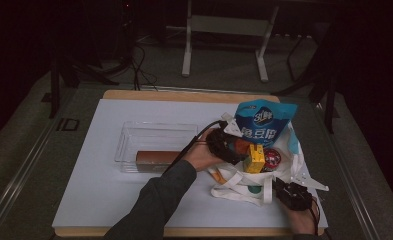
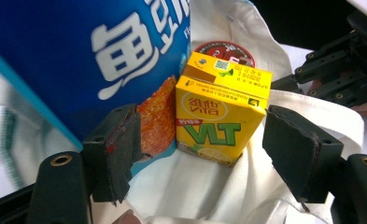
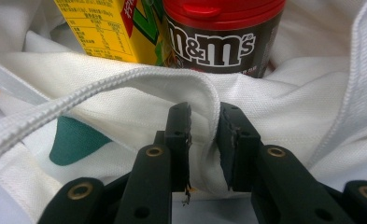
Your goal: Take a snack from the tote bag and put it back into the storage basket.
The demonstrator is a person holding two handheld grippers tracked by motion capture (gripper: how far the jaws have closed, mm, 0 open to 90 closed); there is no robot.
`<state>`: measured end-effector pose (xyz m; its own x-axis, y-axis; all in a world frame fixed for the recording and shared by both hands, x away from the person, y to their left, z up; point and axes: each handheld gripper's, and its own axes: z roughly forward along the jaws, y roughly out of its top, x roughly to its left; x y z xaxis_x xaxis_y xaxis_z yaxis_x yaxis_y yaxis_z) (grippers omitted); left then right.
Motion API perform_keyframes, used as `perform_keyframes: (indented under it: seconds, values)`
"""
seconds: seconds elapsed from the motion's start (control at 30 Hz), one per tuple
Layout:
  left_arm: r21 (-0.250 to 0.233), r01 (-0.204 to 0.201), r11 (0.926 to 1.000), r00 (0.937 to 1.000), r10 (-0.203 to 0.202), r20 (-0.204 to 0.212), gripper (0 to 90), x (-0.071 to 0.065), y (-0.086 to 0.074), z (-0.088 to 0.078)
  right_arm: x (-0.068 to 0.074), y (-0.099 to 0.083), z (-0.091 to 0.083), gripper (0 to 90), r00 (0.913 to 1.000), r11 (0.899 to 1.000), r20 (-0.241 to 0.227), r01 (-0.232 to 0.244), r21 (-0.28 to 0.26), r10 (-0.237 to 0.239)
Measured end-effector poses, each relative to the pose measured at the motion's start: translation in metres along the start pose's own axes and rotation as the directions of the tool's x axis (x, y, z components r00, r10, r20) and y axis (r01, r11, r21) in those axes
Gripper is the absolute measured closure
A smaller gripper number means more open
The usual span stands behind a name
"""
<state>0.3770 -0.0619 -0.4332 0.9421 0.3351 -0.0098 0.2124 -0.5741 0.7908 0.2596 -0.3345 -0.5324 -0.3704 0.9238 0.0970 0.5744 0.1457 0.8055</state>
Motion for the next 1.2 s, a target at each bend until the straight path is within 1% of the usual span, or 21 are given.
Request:
perform_keyframes:
  seconds: [0.07,0.2,0.27,0.33,0.43,0.5,0.57,0.73,0.97,1.1,1.2]
  values:
    - [0.004,0.004,1.0,1.0,-0.004,-0.001,26.9,-0.001,0.001,0.005,0.0,0.0,0.0,74.7,1.0,1.0,0.0,0.0,0.0,0.0]
    - [0.015,0.01,0.9998,0.9999,-0.01,0.009,25.3,-0.002,0.004,0.014,0.0,0.0,0.0,74.7,1.0,1.0,0.0,0.0,0.0,0.0]
    - [0.024,0.005,0.9997,0.9999,-0.005,0.011,24.5,-0.003,0.007,0.018,0.0,0.0,0.0,74.6,1.0,1.0,-0.001,-0.001,0.0,0.001]
    - [0.023,0.013,0.9996,0.9995,-0.014,0.03,24.4,-0.003,0.009,0.022,0.0,0.0,0.0,74.6,1.0,1.0,-0.002,-0.001,0.0,0.001]
    - [0.029,0.011,0.9995,0.9994,-0.012,0.034,23.5,-0.004,0.01,0.027,0.0,0.0,0.0,74.6,1.0,1.0,-0.003,-0.003,-0.001,0.003]
    - [0.034,0.007,0.9994,0.9995,-0.008,0.031,21.1,-0.004,0.011,0.03,0.0,0.0,0.0,74.6,1.0,1.0,-0.004,-0.005,-0.002,0.005]
    - [0.039,0.009,0.9992,0.9989,-0.011,0.045,19.4,-0.003,0.011,0.034,0.0,0.0,0.0,74.6,1.0,1.0,-0.004,-0.005,-0.002,0.005]
    - [0.053,-0.008,0.9985,0.9974,0.005,0.072,16.9,-0.005,0.013,0.041,0.0,0.0,0.0,74.6,1.0,1.0,-0.002,-0.004,-0.002,0.004]
    - [0.088,-0.021,0.9959,0.9971,0.015,0.075,17.3,-0.005,0.011,0.054,-0.001,-0.001,0.0,74.5,1.0,1.0,-0.005,-0.008,-0.003,0.008]
    - [0.089,-0.024,0.9958,0.9972,0.017,0.073,17.3,-0.006,0.012,0.057,-0.001,-0.001,0.0,74.5,0.9999,1.0,-0.007,-0.008,-0.003,0.008]
    - [0.088,-0.029,0.9957,0.9978,0.023,0.063,16.6,-0.007,0.013,0.059,-0.001,-0.001,0.0,74.5,0.9999,1.0,-0.008,-0.009,-0.004,0.009]
